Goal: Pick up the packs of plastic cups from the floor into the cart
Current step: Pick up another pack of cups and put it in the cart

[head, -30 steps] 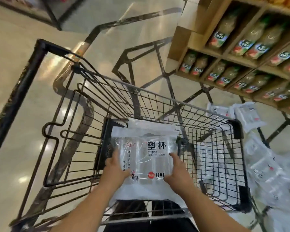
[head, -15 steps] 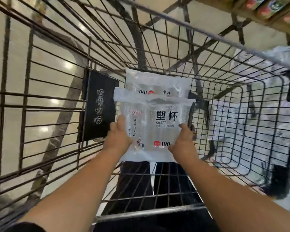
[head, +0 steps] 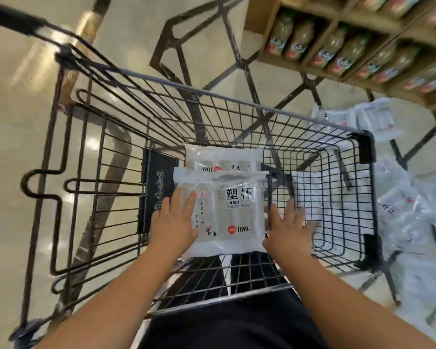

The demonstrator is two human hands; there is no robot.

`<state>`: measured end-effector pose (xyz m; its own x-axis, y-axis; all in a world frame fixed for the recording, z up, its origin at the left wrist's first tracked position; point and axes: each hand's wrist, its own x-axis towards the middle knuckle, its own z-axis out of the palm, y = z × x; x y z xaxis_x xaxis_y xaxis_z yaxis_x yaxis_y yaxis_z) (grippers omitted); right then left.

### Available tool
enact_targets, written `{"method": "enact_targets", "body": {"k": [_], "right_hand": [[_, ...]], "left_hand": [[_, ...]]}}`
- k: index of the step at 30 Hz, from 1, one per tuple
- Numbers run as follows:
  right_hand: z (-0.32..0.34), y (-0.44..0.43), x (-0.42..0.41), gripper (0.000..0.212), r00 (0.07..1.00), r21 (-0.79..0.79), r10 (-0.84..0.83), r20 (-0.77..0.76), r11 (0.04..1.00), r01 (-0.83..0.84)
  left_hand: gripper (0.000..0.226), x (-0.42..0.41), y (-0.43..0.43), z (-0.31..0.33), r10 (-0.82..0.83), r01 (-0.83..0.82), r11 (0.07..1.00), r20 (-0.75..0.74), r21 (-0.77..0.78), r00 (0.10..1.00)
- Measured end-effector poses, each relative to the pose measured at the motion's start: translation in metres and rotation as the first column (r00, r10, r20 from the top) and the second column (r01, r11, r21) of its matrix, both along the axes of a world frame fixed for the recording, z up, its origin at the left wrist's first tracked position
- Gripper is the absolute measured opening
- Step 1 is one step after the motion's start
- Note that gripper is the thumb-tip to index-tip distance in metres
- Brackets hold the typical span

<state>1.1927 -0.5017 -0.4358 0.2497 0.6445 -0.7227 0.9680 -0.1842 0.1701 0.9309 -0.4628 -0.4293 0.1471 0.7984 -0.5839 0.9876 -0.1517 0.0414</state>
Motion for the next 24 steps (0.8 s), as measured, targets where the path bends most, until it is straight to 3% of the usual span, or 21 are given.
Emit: {"method": "enact_targets", "body": {"k": [2, 5, 10, 15, 22, 24], "right_hand": [[0.023, -0.013, 0.005, 0.096, 0.997, 0.002, 0.019, 0.072, 1.000, -0.019], [0.050, -0.035, 0.016, 0.099, 0.991, 0.075, -0.083, 0.101, 0.994, 0.075], [0.084, -0.080, 0.029, 0.091, 0.936, 0.211, -0.352, -0.003, 0.915, 0.345], [0.110, -0.133, 0.053, 0.077, 0.852, 0.288, -0.522, -0.046, 0.810, 0.512], [0.120, -0.240, 0.107, 0.077, 0.630, 0.344, -0.773, -0.076, 0.573, 0.744], [0.120, -0.277, 0.123, 0.076, 0.552, 0.347, -0.830, -0.084, 0.495, 0.797]], "left_hand": [[0.097, 0.000, 0.001, 0.019, -0.030, 0.029, 0.999, 0.032, 0.031, 0.999], [0.096, 0.008, 0.004, 0.045, -0.108, 0.103, 0.992, 0.055, 0.074, 0.993], [0.096, 0.041, 0.007, 0.075, -0.217, 0.197, 0.972, 0.176, 0.126, 0.960], [0.095, 0.097, -0.010, 0.099, -0.385, 0.355, 0.920, 0.225, 0.164, 0.895], [0.088, 0.205, -0.048, 0.130, -0.601, 0.579, 0.799, 0.232, 0.160, 0.765], [0.087, 0.246, -0.067, 0.136, -0.688, 0.655, 0.725, 0.220, 0.212, 0.691]]}}
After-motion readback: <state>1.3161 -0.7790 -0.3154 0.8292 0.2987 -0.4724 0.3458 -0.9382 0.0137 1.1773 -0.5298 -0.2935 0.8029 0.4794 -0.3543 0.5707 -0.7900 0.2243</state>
